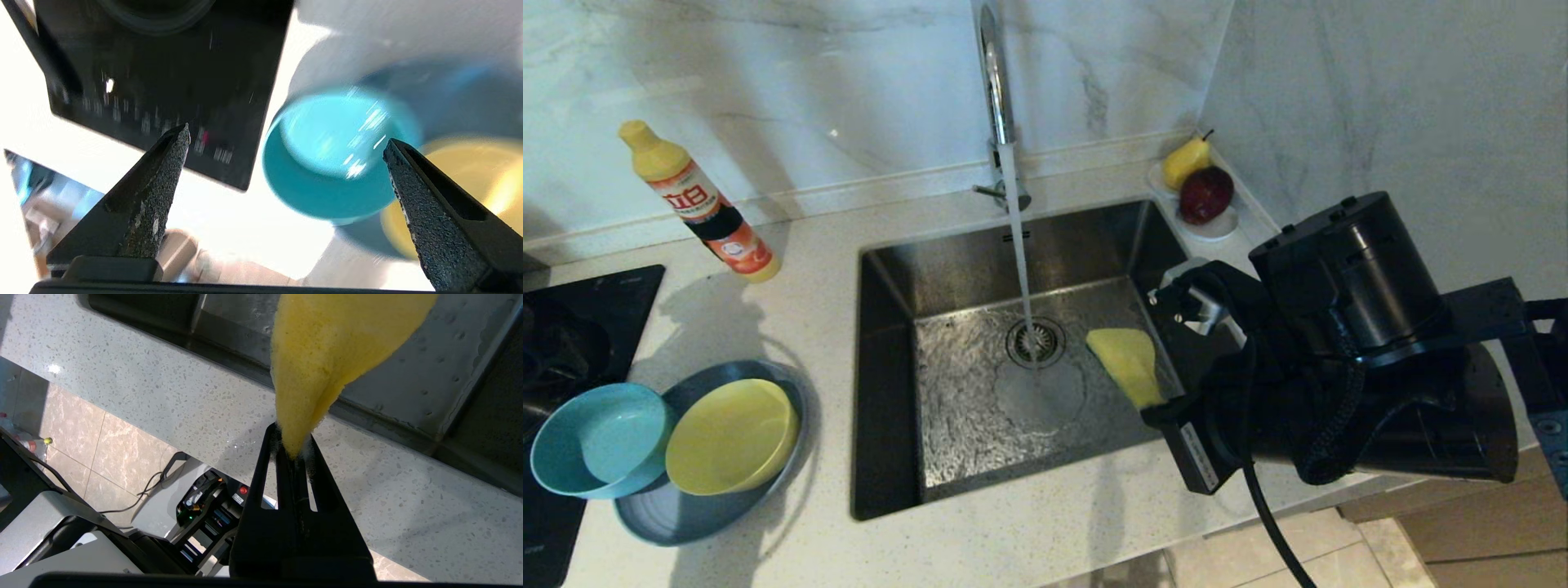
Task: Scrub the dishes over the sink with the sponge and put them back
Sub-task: Pick up a bowl and the sponge
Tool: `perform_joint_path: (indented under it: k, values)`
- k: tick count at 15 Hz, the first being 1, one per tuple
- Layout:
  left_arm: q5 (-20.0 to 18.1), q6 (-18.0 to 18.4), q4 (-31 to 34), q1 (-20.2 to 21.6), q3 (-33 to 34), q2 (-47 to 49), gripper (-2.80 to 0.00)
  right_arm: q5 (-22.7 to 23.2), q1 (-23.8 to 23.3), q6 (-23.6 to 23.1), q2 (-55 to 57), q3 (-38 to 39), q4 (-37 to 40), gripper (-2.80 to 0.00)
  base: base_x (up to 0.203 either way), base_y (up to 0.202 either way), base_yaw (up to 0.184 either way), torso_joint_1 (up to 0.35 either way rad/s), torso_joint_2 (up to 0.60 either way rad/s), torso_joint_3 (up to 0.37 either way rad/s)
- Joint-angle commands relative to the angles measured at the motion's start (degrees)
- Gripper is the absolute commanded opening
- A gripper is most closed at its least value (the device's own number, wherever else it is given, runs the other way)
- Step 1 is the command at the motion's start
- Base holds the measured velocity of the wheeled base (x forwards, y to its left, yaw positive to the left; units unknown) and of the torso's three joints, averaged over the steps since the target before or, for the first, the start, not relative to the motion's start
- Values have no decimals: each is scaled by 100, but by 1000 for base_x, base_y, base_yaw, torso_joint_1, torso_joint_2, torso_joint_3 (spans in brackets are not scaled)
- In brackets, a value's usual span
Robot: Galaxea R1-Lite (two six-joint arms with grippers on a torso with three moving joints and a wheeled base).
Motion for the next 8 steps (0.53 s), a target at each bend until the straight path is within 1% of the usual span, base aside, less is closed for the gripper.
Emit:
perform_joint_path:
  k: [1,2,4,8]
  values:
    - [13,209,9,250,517,-14,0,-6,2,3,5,-8,1,-280,0,0,0,0,0,0]
    - [10,263,1,354,637,85,0,-6,2,3,24,-8,1,-280,0,0,0,0,0,0]
    - [-27,258,-74,406,817,151,0,-6,2,3,57,-8,1,-280,0,0,0,0,0,0]
    - [-50,212,-951,407,1311,278,0,-6,2,3,57,-8,1,-280,0,0,0,0,0,0]
